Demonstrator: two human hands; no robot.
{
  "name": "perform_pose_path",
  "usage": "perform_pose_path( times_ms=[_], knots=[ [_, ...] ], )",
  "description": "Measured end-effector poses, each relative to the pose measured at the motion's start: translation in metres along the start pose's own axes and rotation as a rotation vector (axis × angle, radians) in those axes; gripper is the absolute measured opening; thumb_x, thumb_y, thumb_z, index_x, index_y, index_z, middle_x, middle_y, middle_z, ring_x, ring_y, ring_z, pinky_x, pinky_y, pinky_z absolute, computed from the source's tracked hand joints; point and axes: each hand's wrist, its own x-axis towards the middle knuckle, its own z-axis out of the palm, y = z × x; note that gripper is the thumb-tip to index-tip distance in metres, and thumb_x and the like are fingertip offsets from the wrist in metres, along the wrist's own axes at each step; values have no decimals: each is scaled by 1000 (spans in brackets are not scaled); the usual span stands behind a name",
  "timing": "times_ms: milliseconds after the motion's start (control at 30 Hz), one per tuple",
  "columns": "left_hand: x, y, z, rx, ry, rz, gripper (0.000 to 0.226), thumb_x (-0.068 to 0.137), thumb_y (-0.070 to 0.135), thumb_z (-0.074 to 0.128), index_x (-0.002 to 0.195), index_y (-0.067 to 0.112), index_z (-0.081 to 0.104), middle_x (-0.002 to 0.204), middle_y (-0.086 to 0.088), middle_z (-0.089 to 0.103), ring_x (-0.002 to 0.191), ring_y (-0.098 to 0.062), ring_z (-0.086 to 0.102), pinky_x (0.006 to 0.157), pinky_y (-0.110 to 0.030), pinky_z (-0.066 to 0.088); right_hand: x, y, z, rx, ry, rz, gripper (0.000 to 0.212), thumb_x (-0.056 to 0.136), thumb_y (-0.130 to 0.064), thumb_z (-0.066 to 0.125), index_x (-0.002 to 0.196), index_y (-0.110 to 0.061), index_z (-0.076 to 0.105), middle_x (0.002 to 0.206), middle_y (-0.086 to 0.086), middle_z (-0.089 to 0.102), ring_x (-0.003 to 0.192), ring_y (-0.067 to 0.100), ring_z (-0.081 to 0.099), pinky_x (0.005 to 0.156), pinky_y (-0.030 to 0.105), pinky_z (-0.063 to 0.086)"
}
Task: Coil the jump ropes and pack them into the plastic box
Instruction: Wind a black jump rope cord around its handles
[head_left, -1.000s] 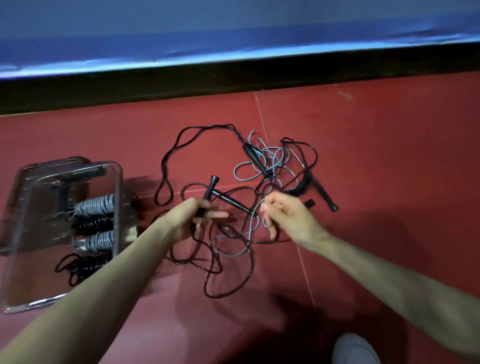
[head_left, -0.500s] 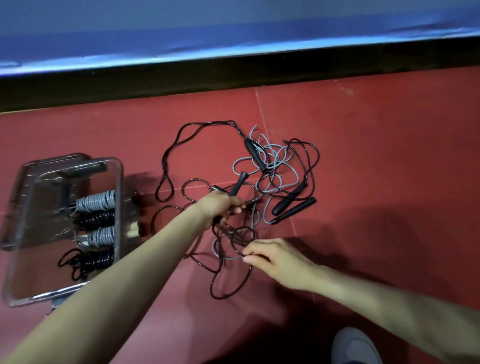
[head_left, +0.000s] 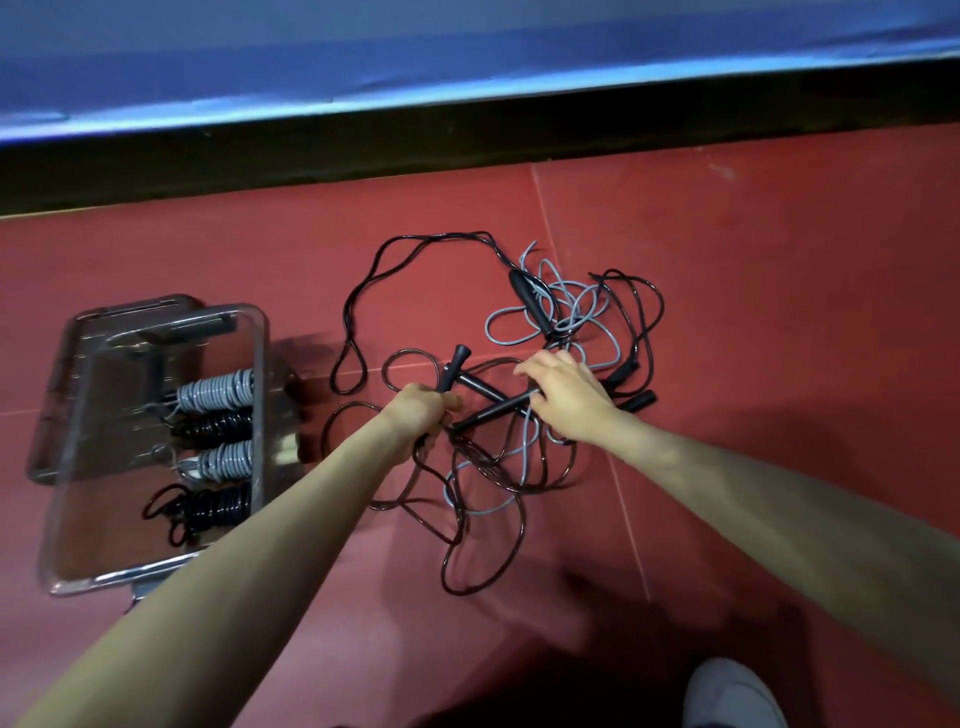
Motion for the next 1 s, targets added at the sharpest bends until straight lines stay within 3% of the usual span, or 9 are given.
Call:
perform_pose_path(
  times_ms=[167,300,400,500,600,733,833,933,1000],
  knots=[
    [1,0,-1,-67,48,25,29,98,20,44,72,10,52,56,-3,42,28,-8,27,34,-13,20,14,-15,18,-502,-191,9,43,92,-12,53,134,-15,45,141,4,40,132,28,28,107,41,24],
    [-1,4,-3,-85,83,98,30,100,11,34,74,10,50,59,-3,44,31,-6,34,34,-16,25,10,-13,15,-514,-198,13,32,93,-15,54,126,-15,53,135,4,45,128,27,32,104,41,25],
    [-12,8,-8,-44,57,234,13,103,19,40,97,13,50,67,-3,46,45,-11,39,36,-16,32,3,-10,-10,-189,-140,77,20,99,-25,51,112,-17,63,118,7,58,118,27,46,98,39,32],
    [-25,24,-18,173,81,374,14,100,26,47,102,18,58,64,0,46,50,-14,40,46,-21,36,-8,-9,-47,419,-100,278,21,98,-20,55,79,-13,61,73,10,62,67,24,60,70,33,50],
    [-61,60,-34,399,133,511,17,100,24,48,92,16,60,64,5,49,53,-11,40,49,-23,32,-23,-17,-100,759,-47,370,32,101,-22,48,74,-11,59,57,2,46,42,12,46,48,24,35],
    [-140,122,-60,457,132,829,14,96,20,57,84,19,63,74,10,60,66,-4,49,64,-18,38,-51,-52,-194,940,21,289,30,103,-21,44,79,-9,59,60,2,56,45,10,55,51,22,38],
    [-187,162,-70,594,302,1091,13,92,16,63,98,7,70,99,1,58,96,-14,52,80,-11,35,-77,-86,-253,1038,5,148,23,101,-20,48,84,-10,59,74,7,67,60,15,66,62,28,49],
    [-220,194,-76,733,484,1243,13,90,18,65,101,12,71,134,-9,48,125,-27,43,100,-33,35,-103,-117,-297,1133,-76,11,20,102,-23,44,98,-11,60,82,11,71,66,19,69,64,30,53],
    [-238,208,-79,755,496,1272,13,92,19,63,101,13,70,132,-9,53,117,-28,53,96,-38,42,-117,-131,-316,1099,-66,-46,23,103,-22,42,97,-9,59,79,12,69,55,16,62,49,23,47]
  ],
)
